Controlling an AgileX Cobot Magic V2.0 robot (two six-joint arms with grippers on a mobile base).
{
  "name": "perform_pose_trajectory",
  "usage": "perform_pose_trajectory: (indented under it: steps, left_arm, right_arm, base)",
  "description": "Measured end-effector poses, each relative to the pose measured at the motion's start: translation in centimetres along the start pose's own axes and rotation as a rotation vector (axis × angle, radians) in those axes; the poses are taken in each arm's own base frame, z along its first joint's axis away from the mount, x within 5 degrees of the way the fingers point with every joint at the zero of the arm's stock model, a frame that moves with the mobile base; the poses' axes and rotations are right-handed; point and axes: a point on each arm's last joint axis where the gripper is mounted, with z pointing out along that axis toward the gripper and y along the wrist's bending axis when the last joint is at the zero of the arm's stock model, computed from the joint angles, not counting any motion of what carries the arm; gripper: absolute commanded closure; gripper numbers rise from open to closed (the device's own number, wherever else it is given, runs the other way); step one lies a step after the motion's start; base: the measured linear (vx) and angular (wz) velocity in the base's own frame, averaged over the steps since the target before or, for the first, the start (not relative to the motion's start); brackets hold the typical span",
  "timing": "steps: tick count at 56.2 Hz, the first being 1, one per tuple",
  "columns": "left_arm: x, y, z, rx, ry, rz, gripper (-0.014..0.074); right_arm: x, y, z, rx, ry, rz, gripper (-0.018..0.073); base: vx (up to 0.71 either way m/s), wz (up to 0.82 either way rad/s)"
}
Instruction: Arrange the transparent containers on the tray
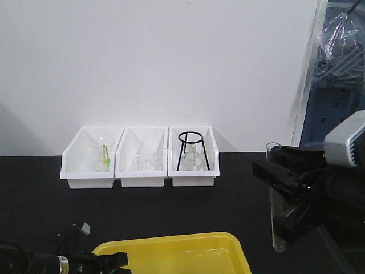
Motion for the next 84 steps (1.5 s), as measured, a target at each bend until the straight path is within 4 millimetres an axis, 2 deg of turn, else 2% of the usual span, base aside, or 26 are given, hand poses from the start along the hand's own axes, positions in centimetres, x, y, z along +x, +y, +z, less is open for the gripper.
perform_pose_trajectory:
  steps: [5, 11, 27, 34, 41, 47, 59, 66, 70, 74, 84]
  left_arm:
    - [0.0, 0.1, 0.0, -0.004, -0.001, 0.001, 0.0160]
    - [0.0, 0.2, 0.2, -0.009, 0.001, -0.001, 0.0108]
    - [-0.1, -0.1, 0.1, 0.005, -0.002, 0.002, 0.0097]
    - [-0.5, -1.0, -1.0, 0.023, -0.032, 0.027, 0.0103]
    - [-1.3, -3.1, -3.4, 0.072, -0.100, 0.117, 0.0120]
    - [-1.6, -5.5, -6.2, 0.139, -0.166, 0.231, 0.0165]
    - [-1.3, -10.3, -13.3, 0.276, -0.324, 0.402, 0.0367]
    - [-0.6, -12.1, -16.6, 0.320, -0.406, 0.465, 0.0505]
    - [-0.2, -12.8, -18.1, 0.331, -0.440, 0.506, 0.0564]
    - [0.2, -13.2, -19.1, 0.336, -0.462, 0.537, 0.0606]
    - [0.7, -13.6, -20.3, 0.347, -0.488, 0.566, 0.0602]
  right_arm:
    - [0.0, 0.0, 0.0, 0.000, 0.000, 0.000, 0.0571]
    - [0.0, 0.0, 0.0, 0.000, 0.000, 0.000, 0.0571]
    - [0.0, 0.0, 0.0, 0.000, 0.000, 0.000, 0.0571]
    - [0.0, 0.0, 0.0, 0.000, 0.000, 0.025, 0.0571]
    - [0.6, -0.1, 0.7, -0.005, 0.026, 0.110, 0.0571]
    - [2.1, -0.4, 2.3, -0.012, 0.087, 0.208, 0.0571]
    - [7.8, -1.1, 7.0, -0.021, 0.293, 0.335, 0.0571]
    - [11.4, -1.2, 9.3, -0.025, 0.410, 0.379, 0.0571]
    - [12.9, -1.3, 10.4, -0.031, 0.454, 0.401, 0.0571]
    - [13.6, -1.4, 11.2, -0.035, 0.472, 0.411, 0.0571]
    - [14.6, -2.1, 12.8, -0.014, 0.494, 0.415, 0.0571]
  base:
    - [0.00, 0.00]
    - [0.00, 0.00]
    - [0.00, 0.00]
    - [0.00, 0.00]
    - [0.00, 0.00]
    - [0.00, 0.00]
    - [0.00, 0.00]
    - [0.00, 0.00]
    - [0.00, 0.00]
    - [0.00, 0.00]
    - [0.00, 0.00]
